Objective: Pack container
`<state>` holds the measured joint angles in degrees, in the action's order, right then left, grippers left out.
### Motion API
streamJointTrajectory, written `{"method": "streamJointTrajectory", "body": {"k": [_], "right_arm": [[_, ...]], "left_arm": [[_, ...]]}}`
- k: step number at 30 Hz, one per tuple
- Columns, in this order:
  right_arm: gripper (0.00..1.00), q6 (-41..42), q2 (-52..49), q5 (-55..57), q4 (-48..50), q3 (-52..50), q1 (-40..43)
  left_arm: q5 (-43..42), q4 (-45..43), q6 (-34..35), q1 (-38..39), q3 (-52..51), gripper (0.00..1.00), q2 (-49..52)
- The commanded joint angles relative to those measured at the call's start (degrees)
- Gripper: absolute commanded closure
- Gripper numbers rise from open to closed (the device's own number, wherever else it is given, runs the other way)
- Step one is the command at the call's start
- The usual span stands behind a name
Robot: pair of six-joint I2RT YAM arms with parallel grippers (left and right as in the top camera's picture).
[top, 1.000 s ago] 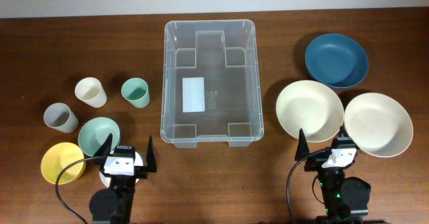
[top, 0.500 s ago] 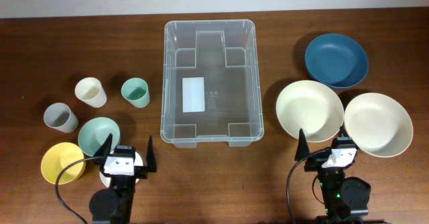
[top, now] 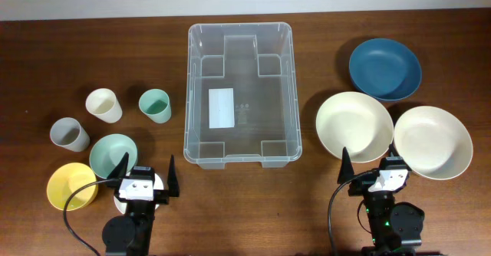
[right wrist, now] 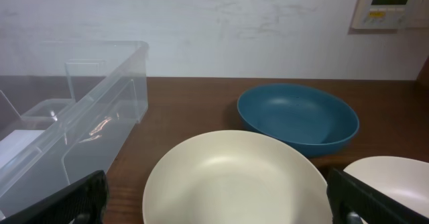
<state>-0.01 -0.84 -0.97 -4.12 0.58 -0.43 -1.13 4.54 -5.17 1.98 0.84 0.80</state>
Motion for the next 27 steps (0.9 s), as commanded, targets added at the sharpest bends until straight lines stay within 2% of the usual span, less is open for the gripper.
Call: {"method": "streamJointTrajectory", "body": {"k": [1,10,14,20,27], "right_arm": [[0.01,0.02,0.59,-0.81,-0.2,-0.26,-0.37],[0.01,2.86,-0.31,1.77,-0.55,-0.26,-0.31],[0.01,5.49,-4.13,4.63,-5.01,2.89,-0.26],[0.01,5.62,-15.3,5.53,-14.14,15.69,-0.26],[0.01,5.33,-33.0,5.55,-24.96,36.0,-0.26]], "left_arm": [[-0.63,0.07,-0.28,0.0,-0.31,0.0,-0.46],[-0.63,0.07,-0.28,0.0,-0.31,0.0,-0.46],[-0.63,0.04,-0.28,0.0,-0.31,0.0,-0.46],[-0.42,0.04,-0.31,0.0,-0.31,0.0,-0.46],[-0.31,-1.62,1.22,0.0,0.26,0.0,-0.46]]}}
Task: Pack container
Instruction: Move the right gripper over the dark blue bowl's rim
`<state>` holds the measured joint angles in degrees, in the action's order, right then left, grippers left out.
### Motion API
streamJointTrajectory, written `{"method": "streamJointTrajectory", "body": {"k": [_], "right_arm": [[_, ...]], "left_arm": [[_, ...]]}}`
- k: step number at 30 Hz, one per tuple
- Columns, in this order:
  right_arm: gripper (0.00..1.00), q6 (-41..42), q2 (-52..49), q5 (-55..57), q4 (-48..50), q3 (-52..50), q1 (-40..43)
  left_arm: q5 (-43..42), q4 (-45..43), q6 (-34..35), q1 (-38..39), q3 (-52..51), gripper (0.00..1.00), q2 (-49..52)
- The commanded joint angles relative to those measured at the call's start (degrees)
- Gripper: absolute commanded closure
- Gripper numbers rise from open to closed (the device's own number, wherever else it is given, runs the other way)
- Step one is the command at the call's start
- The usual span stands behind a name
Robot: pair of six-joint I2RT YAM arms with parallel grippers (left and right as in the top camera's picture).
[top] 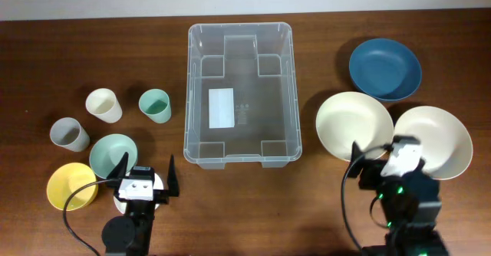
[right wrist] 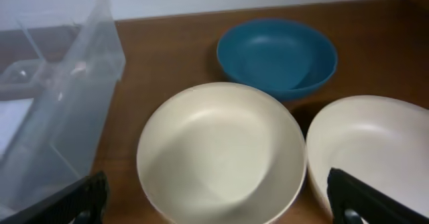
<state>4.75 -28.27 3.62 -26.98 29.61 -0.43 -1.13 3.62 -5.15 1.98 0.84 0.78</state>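
The clear plastic container (top: pixel 189 95) stands empty at the table's middle; its corner shows in the right wrist view (right wrist: pixel 53 83). To its right lie a blue bowl (top: pixel 385 68) (right wrist: pixel 276 53) and two cream bowls, one nearer the container (top: pixel 349 122) (right wrist: pixel 221 150) and one further right (top: pixel 437 133) (right wrist: pixel 372 150). My right gripper (top: pixel 381 158) (right wrist: pixel 218 200) is open, wide apart, above the near rims of the two cream bowls, holding nothing. My left gripper (top: pixel 147 172) is open at the front left, also holding nothing.
On the left stand a cream cup (top: pixel 103 104), a teal cup (top: pixel 156 105) and a grey cup (top: pixel 69 134). A teal bowl (top: pixel 112 155) and a yellow bowl (top: pixel 70 185) sit just beside my left gripper. A white label (top: pixel 222 107) lies on the container's floor.
My right gripper has moved forward and slightly right and now looks down more steeply onto the cream bowls. It is still open. The left arm and all the dishes are where they were.
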Motion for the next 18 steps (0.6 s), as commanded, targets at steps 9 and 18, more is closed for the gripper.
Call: {"method": "streamJointTrajectory", "body": {"k": [9,18], "right_arm": [[0.01,0.61,-34.51,-5.09,-21.84,36.52,2.23],[0.07,-2.47,-53.16,-2.25,-26.62,56.61,2.38]], "left_arm": [[2.56,6.69,5.88,0.0,12.22,0.0,6.29],[2.36,20.74,6.08,0.0,35.67,0.0,34.03]]}}
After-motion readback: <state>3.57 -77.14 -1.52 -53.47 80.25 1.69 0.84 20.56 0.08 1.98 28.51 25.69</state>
